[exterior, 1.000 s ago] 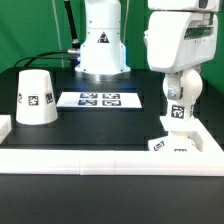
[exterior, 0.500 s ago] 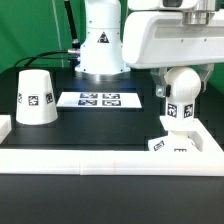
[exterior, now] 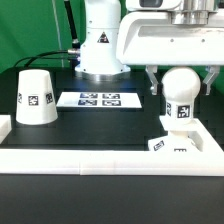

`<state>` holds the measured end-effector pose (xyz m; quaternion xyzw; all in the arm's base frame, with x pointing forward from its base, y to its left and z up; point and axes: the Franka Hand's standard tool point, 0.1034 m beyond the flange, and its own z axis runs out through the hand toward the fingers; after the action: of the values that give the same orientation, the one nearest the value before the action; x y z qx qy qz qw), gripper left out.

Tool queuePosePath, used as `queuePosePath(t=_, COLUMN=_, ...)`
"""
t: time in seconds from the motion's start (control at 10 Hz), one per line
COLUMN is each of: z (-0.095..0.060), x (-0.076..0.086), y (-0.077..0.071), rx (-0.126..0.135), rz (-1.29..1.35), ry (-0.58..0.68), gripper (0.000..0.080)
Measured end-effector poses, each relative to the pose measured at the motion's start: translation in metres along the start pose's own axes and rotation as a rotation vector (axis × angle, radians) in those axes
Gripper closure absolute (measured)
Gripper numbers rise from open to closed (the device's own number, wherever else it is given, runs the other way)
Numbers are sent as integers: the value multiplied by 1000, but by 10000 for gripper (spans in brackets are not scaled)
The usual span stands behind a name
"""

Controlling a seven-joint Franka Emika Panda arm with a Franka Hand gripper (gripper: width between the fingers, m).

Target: Assemble lamp

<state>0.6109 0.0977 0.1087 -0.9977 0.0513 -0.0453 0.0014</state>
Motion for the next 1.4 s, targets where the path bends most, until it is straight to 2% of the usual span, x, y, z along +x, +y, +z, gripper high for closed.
queuePosePath(t=0.4, z=1, x=-4, y=-3, rx=-12, rz=380, ry=-12, gripper=220)
queuePosePath(t=1.2, z=1, x=-5, y=-2, rx=21, rz=865, ry=-45, gripper=220)
queuePosePath(t=1.4, z=2, x=-5, y=-3, rx=23, rz=831, ry=-46, gripper=220)
